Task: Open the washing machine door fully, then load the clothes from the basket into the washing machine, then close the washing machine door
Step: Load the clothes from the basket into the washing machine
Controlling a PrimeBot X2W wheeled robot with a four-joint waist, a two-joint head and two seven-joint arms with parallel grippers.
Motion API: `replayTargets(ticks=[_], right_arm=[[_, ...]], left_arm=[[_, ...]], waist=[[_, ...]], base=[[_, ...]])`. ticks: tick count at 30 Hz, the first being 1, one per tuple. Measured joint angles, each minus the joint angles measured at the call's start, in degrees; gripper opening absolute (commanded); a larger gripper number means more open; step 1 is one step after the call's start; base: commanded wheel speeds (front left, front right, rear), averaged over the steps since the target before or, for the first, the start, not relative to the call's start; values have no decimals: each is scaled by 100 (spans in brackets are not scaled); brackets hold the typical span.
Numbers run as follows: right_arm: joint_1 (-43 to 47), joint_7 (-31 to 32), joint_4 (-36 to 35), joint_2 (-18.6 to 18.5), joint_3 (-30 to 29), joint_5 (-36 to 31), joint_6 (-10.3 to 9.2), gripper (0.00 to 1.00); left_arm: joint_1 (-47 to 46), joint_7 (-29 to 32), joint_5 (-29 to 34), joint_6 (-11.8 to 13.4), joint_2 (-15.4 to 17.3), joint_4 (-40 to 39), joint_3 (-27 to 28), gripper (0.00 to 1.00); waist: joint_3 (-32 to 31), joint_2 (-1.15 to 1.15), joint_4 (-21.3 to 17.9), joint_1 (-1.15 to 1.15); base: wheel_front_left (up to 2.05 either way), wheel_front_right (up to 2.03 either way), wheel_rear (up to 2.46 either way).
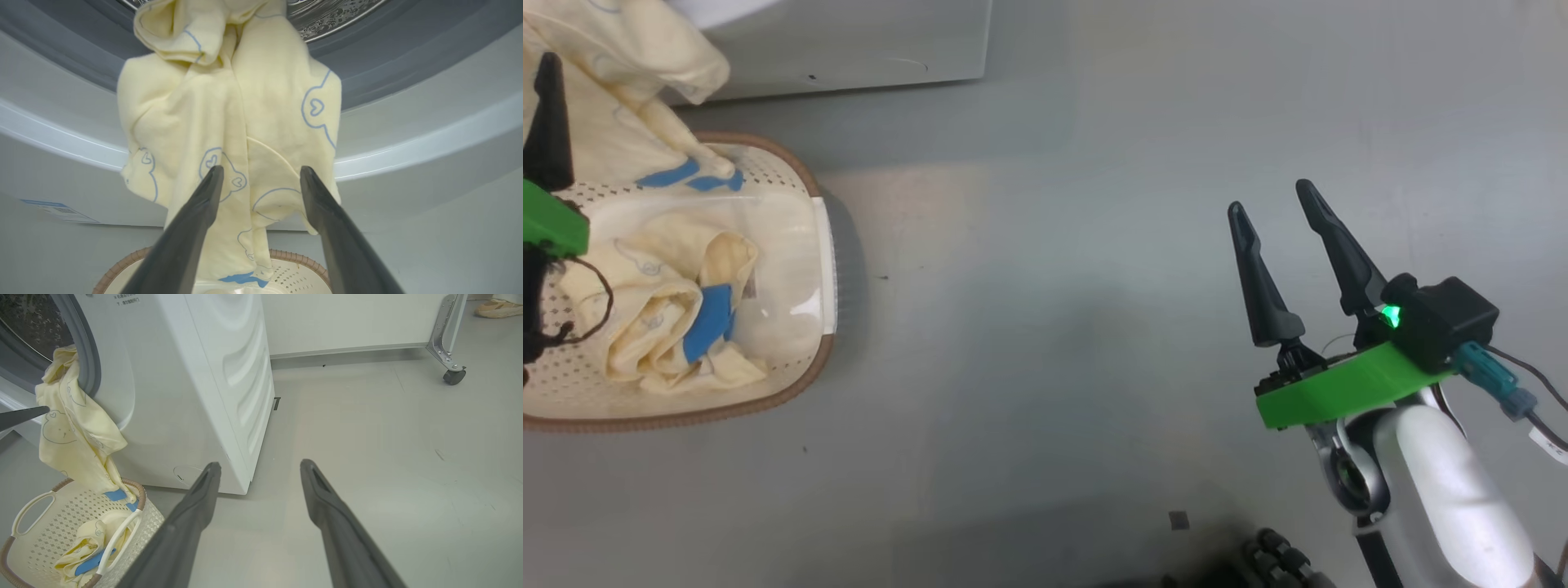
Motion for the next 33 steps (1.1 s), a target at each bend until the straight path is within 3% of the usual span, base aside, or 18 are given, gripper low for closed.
replayTargets(ticks=[12, 28, 29, 30, 33], right_arm=[[-69, 0, -114, 0, 136, 103, 1, 100], [-71, 0, -176, 0, 287, 149, 1, 100], [-71, 0, -177, 0, 289, 149, 1, 100], [-71, 0, -178, 0, 290, 149, 0, 100], [-71, 0, -178, 0, 280, 149, 1, 100]], left_arm=[[-1094, 52, -722, -1, 182, 990, -472, 100], [-1635, 1, -1537, -2, 290, 1393, -1079, 100], [-1643, -1, -1595, -2, 300, 1389, -1122, 65], [-1653, -12, -1623, -1, 318, 1363, -1177, 0], [-1698, -73, -1718, -1, 345, 1310, -1337, 0]], waist=[[428, 0, -297, -1], [660, 0, -386, -1], [663, 0, -387, -1], [666, 0, -386, -1], [660, 0, -362, -1]], base=[[0, 0, 0], [0, 0, 0], [0, 0, 0], [0, 0, 0], [0, 0, 0]])
